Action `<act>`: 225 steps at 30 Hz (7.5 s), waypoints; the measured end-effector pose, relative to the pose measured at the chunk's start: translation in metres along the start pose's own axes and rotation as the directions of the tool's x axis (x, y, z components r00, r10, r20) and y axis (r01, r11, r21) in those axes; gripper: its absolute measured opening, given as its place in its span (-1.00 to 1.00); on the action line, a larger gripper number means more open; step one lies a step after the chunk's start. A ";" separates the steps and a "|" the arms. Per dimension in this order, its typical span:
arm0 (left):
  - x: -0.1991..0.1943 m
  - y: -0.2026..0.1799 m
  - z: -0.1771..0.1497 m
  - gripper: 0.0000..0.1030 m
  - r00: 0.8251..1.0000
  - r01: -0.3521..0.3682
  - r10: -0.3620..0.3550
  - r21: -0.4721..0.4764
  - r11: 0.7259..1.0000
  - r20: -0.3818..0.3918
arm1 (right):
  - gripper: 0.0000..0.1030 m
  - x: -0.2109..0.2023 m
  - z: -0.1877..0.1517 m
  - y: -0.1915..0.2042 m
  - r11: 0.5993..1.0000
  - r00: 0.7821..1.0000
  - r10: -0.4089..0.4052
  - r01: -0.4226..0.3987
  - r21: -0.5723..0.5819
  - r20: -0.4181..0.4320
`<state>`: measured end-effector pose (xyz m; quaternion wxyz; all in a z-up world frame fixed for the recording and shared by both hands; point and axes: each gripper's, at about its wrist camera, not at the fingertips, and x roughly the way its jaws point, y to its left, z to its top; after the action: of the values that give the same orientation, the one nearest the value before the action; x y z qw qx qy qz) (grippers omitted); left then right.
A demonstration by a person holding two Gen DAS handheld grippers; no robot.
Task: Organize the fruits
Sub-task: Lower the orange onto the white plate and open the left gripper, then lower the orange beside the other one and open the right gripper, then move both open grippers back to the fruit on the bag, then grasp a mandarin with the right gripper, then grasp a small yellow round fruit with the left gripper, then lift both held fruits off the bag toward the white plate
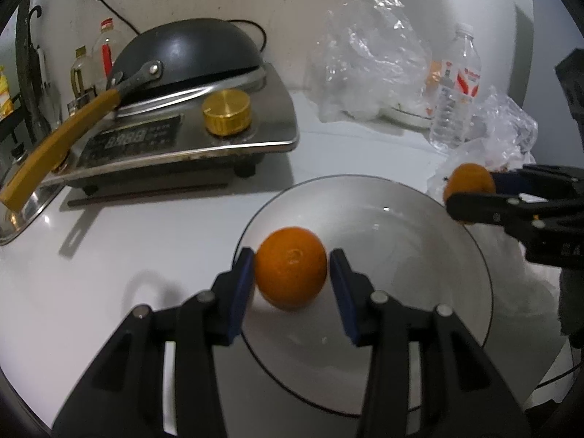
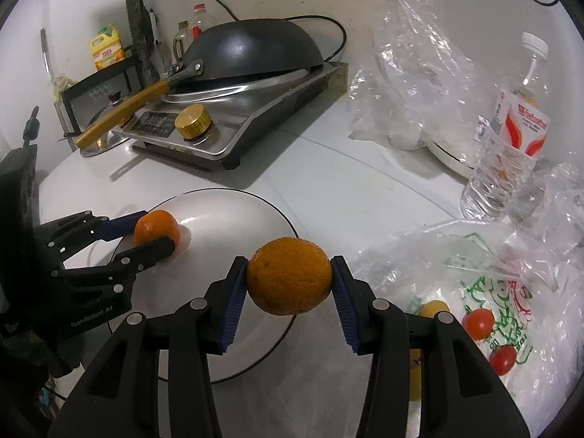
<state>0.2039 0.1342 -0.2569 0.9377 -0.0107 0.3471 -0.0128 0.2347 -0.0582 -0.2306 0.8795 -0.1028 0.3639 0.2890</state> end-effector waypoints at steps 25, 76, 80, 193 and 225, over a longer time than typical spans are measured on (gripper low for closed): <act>-0.039 0.027 -0.007 -0.06 0.992 0.077 -0.066 -0.107 0.991 0.104 | -0.06 0.067 0.042 0.048 0.990 0.989 0.130 -0.133 -0.038 -0.070; -0.103 -0.037 -0.014 -0.05 0.989 0.080 -0.071 -0.067 0.995 0.127 | 0.01 -0.054 -0.003 0.022 0.999 0.998 0.046 -0.046 0.019 0.047; -0.107 -0.046 -0.014 -0.03 0.988 0.089 -0.081 -0.058 0.994 0.135 | 0.01 -0.067 -0.011 0.014 0.999 0.998 0.035 -0.037 0.029 0.059; 0.038 -0.249 0.014 -0.28 0.985 0.121 -0.072 0.324 0.938 -0.157 | -0.17 -0.081 -0.111 -0.159 0.982 0.999 0.036 -0.036 0.184 0.003; -0.022 -0.236 0.018 -0.47 0.974 0.225 -0.211 0.273 0.935 -0.078 | -0.17 -0.115 -0.097 -0.128 0.991 0.998 -0.017 0.009 0.137 0.060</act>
<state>0.1946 -0.1006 -0.2222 0.9139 0.0838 0.3609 -0.1659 0.1871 -0.2499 -0.2233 0.8969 -0.0357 0.3554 0.2607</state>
